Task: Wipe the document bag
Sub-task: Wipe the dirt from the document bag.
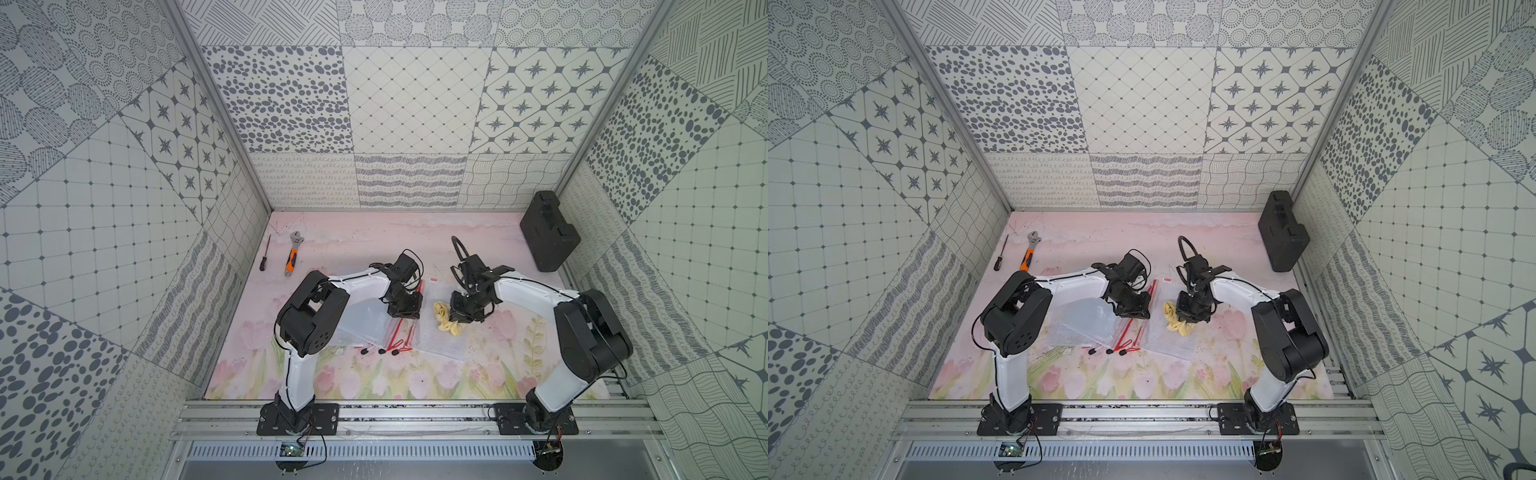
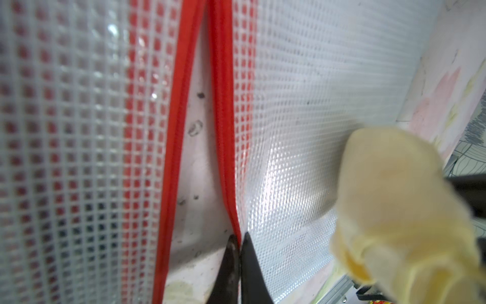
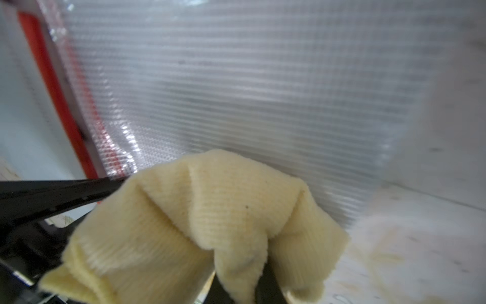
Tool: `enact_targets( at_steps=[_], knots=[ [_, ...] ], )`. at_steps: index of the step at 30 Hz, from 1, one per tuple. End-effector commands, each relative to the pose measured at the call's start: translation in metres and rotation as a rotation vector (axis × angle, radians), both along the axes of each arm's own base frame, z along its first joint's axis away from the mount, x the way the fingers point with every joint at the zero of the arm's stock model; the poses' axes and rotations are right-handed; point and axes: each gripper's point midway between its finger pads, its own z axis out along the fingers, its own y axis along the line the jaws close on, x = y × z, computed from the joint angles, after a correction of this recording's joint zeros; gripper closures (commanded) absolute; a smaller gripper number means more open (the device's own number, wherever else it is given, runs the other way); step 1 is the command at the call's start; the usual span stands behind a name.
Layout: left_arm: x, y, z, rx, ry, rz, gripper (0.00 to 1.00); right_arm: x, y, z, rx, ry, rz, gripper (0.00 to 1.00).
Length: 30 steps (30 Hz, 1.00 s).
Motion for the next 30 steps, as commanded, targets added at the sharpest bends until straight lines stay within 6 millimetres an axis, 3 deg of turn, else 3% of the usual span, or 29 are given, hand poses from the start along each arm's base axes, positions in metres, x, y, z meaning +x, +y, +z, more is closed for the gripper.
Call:
enact_targets(
  at_steps=[1, 3, 5, 8, 13, 16, 19, 22, 25, 27, 30],
  knots=[
    [0.012, -0.015, 0.015, -0.077, -0.006, 0.037, 1.00, -0.003, 0.048, -0.006, 0.060, 0.010, 0.046, 1.00],
    [0.014, -0.017, 0.015, -0.076, -0.007, 0.042, 1.00, -0.006, 0.054, -0.012, 0.077, 0.020, 0.041, 1.00],
    [0.015, -0.017, 0.016, -0.075, -0.012, 0.043, 1.00, -0.010, 0.043, -0.019, 0.064, 0.034, 0.021, 1.00],
    [0.016, -0.016, 0.020, -0.076, -0.019, 0.044, 1.00, -0.017, 0.004, -0.029, 0.020, 0.067, -0.032, 1.00],
    [0.019, -0.008, 0.019, -0.053, -0.029, 0.052, 1.00, -0.023, -0.082, -0.018, -0.029, 0.059, -0.182, 1.00],
    [0.019, -0.008, 0.017, -0.052, -0.021, 0.060, 1.00, -0.017, -0.104, -0.007, -0.053, 0.030, -0.221, 1.00],
    [0.021, -0.012, 0.014, -0.062, -0.006, 0.076, 1.00, -0.002, -0.074, 0.007, -0.002, 0.004, -0.178, 1.00],
    [0.025, -0.013, 0.010, -0.056, 0.002, 0.108, 1.00, 0.006, -0.014, 0.018, 0.049, -0.032, -0.070, 1.00],
    [0.028, -0.013, 0.006, -0.052, 0.006, 0.141, 1.00, -0.005, 0.046, 0.016, 0.086, -0.015, 0.050, 1.00],
    [0.030, -0.012, 0.003, -0.044, 0.008, 0.159, 1.00, -0.014, 0.066, 0.006, 0.096, 0.010, 0.089, 1.00],
    [0.032, -0.008, 0.001, -0.034, 0.012, 0.181, 1.00, -0.021, 0.060, -0.010, 0.099, 0.032, 0.065, 1.00]
  ],
)
